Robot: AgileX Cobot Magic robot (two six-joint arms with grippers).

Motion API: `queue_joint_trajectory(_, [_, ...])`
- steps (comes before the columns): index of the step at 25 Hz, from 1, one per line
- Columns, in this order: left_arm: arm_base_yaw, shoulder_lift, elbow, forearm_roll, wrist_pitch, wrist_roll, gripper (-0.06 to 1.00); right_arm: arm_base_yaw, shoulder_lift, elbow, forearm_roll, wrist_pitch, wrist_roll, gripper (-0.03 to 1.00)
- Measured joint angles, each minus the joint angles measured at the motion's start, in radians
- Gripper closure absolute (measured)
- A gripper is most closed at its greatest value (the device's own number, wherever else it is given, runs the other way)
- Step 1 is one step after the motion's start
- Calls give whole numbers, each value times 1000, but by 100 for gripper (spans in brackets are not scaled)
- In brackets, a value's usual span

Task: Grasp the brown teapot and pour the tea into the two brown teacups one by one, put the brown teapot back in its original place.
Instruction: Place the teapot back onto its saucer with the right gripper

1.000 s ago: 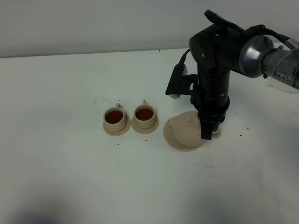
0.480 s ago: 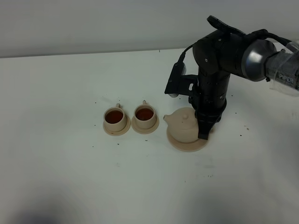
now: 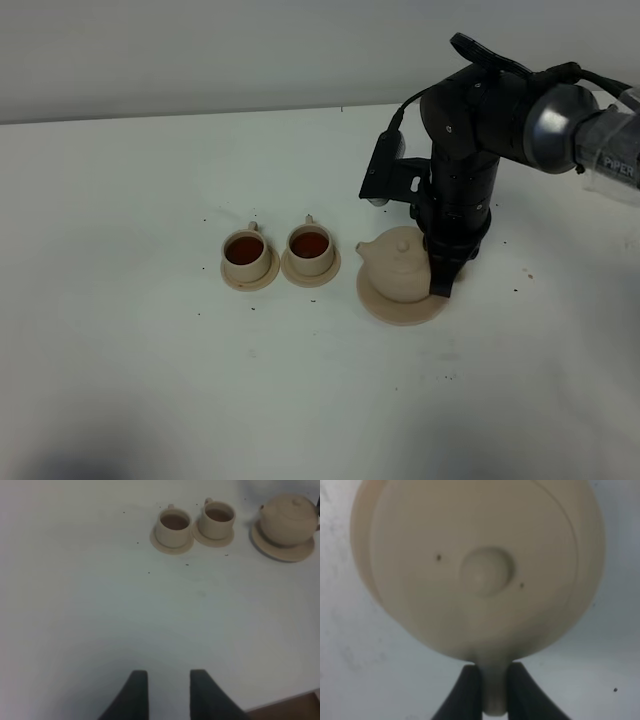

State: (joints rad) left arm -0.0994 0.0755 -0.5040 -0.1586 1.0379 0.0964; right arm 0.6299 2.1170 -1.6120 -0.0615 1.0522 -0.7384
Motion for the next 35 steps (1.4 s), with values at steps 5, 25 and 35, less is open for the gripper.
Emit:
queue_joint_trajectory(5, [0, 0, 0, 0, 0, 0, 71, -1, 0, 11, 12, -7, 1, 86])
queue_joint_trajectory(25, [0, 0, 0, 0, 0, 0, 71, -9, 0, 31, 51, -22, 9, 86])
queue_joint_trajectory(35, [0, 0, 0, 0, 0, 0, 71, -9, 0, 37, 49, -28, 9, 86])
